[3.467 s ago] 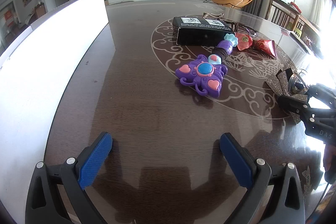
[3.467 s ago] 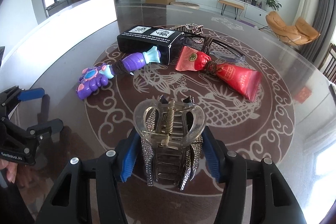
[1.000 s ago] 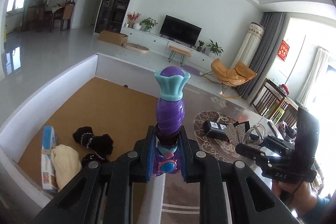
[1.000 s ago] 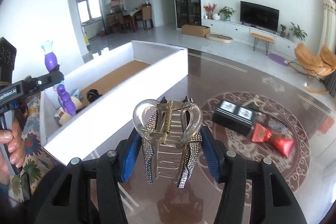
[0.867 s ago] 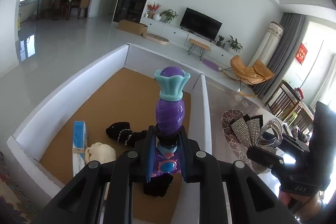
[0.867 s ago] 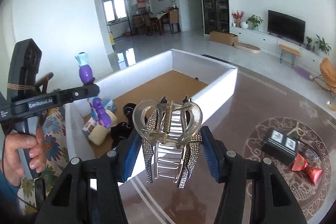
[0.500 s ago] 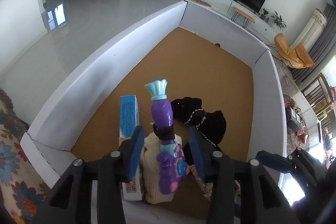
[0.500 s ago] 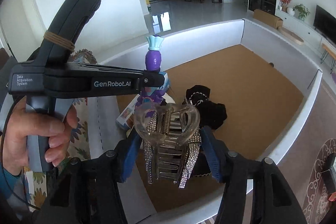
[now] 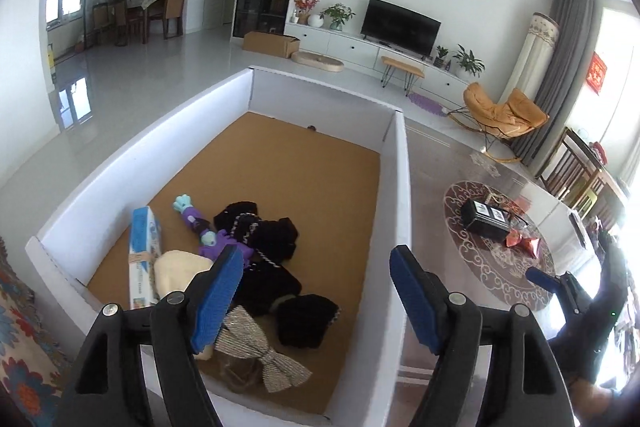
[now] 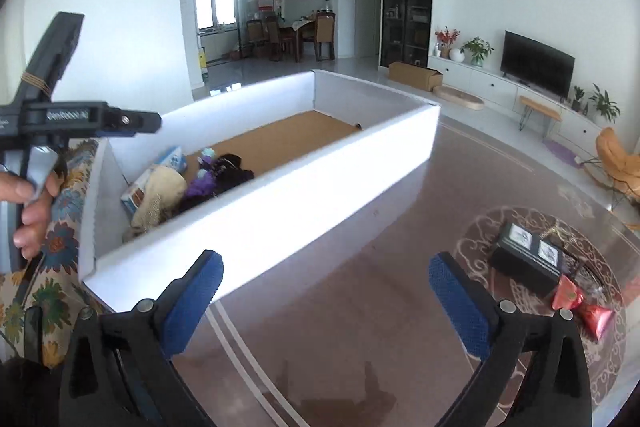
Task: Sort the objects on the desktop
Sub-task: 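Move both empty tools back over the table, then lower the right tool onto the red hand-cream tube and grasp it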
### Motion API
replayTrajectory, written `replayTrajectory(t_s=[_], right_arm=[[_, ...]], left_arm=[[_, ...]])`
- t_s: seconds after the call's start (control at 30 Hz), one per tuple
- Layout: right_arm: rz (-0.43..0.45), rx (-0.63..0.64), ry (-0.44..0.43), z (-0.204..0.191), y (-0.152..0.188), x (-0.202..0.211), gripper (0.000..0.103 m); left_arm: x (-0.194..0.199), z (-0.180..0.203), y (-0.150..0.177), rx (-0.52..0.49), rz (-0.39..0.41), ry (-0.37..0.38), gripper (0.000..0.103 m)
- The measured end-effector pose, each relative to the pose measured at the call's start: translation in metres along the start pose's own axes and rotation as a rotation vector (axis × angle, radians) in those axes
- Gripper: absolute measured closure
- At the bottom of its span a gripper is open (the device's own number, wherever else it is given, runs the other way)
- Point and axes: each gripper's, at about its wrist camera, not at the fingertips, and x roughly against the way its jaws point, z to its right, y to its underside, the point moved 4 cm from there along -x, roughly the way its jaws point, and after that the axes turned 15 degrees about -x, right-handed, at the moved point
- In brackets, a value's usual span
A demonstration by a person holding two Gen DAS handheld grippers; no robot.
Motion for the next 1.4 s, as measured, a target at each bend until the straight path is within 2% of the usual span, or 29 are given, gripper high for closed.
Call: replayTrajectory(t_s=[0.03, 0.07, 0.13, 0.23, 0.33, 0.4, 0.5, 0.6, 0.63, 0.8, 0.9, 1.07, 1.4], right_arm=[[-0.028, -0.004, 0.052, 0.023, 0.014, 0.000, 0.000], [-0.055, -0.011, 0.105, 0.048, 0.026, 0.000, 0.000], [-0.091, -0.046, 0.192, 0.093, 0.048, 0.008, 0.000], [-0.118, -0.142, 0.265, 0.151, 0.066, 0.026, 0.000], [-0.126, -0.232, 0.304, 0.189, 0.073, 0.037, 0.000], [-0.119, -0.271, 0.315, 0.203, 0.076, 0.041, 0.000], [-0.136, -0.325, 0.318, 0.213, 0.087, 0.050, 0.000], [-0.151, -0.368, 0.359, 0.223, 0.089, 0.049, 0.000], [-0.154, -0.391, 0.349, 0.226, 0.089, 0.048, 0.000], [-0.153, -0.390, 0.362, 0.225, 0.091, 0.049, 0.000], [-0.153, -0.390, 0.362, 0.225, 0.091, 0.049, 0.000], [-0.153, -0.390, 0.362, 0.225, 0.091, 0.048, 0.000], [-0.153, -0.390, 0.362, 0.225, 0.091, 0.048, 0.000]], left_arm=[[0.002, 0.021, 0.002, -0.031, 0.007, 0.035, 0.020], [0.002, 0.043, 0.003, -0.060, 0.010, 0.072, 0.009], [0.000, 0.086, 0.008, -0.113, 0.007, 0.140, 0.003], [-0.022, 0.144, 0.021, -0.199, -0.052, 0.201, 0.003], [-0.058, 0.181, 0.037, -0.251, -0.115, 0.196, 0.003], [-0.084, 0.195, 0.044, -0.240, -0.168, 0.194, 0.003], [-0.109, 0.210, 0.046, -0.219, -0.209, 0.199, 0.003], [-0.126, 0.221, 0.039, -0.221, -0.212, 0.184, 0.003], [-0.131, 0.224, 0.036, -0.229, -0.213, 0.177, 0.003], [-0.157, 0.235, 0.027, -0.278, -0.245, 0.120, 0.003], [-0.167, 0.237, 0.028, -0.270, -0.260, 0.116, 0.003], [-0.166, 0.243, 0.036, -0.329, -0.225, 0.068, 0.002], [-0.165, 0.242, 0.037, -0.319, -0.227, 0.072, 0.000]])
